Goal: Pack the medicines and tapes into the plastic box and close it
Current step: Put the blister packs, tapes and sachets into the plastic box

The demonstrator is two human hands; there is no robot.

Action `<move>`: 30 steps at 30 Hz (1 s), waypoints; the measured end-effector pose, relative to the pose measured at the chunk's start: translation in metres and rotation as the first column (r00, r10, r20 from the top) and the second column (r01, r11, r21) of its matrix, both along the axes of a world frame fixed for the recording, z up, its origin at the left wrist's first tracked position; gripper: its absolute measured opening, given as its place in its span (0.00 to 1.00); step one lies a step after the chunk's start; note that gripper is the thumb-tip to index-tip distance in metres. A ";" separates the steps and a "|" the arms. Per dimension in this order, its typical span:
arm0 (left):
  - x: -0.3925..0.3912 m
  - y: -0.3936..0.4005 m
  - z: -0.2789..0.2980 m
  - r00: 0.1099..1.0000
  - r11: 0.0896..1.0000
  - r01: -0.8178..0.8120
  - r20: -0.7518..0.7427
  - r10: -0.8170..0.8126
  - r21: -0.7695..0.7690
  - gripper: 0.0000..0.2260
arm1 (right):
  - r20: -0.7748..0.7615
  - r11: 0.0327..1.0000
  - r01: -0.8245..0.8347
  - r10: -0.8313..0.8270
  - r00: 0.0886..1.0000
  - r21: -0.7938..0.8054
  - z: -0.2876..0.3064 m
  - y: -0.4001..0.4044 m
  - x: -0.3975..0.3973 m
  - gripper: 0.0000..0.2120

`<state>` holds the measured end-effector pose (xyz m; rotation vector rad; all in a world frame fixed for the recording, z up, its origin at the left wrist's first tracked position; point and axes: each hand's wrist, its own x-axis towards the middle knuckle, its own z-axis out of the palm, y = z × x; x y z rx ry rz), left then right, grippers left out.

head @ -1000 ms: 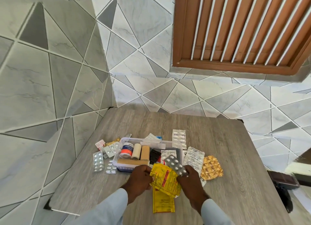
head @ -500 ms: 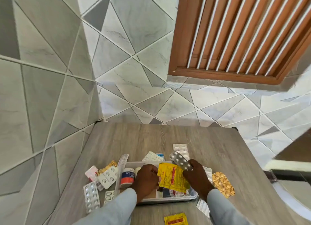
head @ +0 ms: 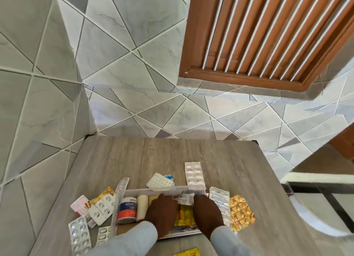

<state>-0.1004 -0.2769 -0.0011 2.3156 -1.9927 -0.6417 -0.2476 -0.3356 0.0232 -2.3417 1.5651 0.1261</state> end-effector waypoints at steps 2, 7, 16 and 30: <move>-0.007 -0.003 0.002 0.999 0.997 -0.039 0.024 0.041 -0.065 0.12 | 0.015 0.999 -0.048 0.048 0.999 -0.017 -0.002 -0.006 0.000 0.16; -0.019 -0.017 0.012 0.981 0.978 -0.087 0.157 0.118 -0.190 0.16 | -0.036 0.961 -0.273 0.271 0.962 -0.049 -0.001 -0.018 -0.001 0.17; -0.017 -0.032 0.029 0.981 0.953 -0.102 0.131 0.144 -0.287 0.06 | 0.303 0.985 -0.160 0.132 0.944 0.067 0.008 -0.054 -0.016 0.10; -0.036 -0.088 0.028 0.958 0.951 -0.254 -0.185 0.221 -0.177 0.05 | 0.079 0.964 0.147 -0.168 0.983 0.220 -0.015 -0.109 -0.130 0.38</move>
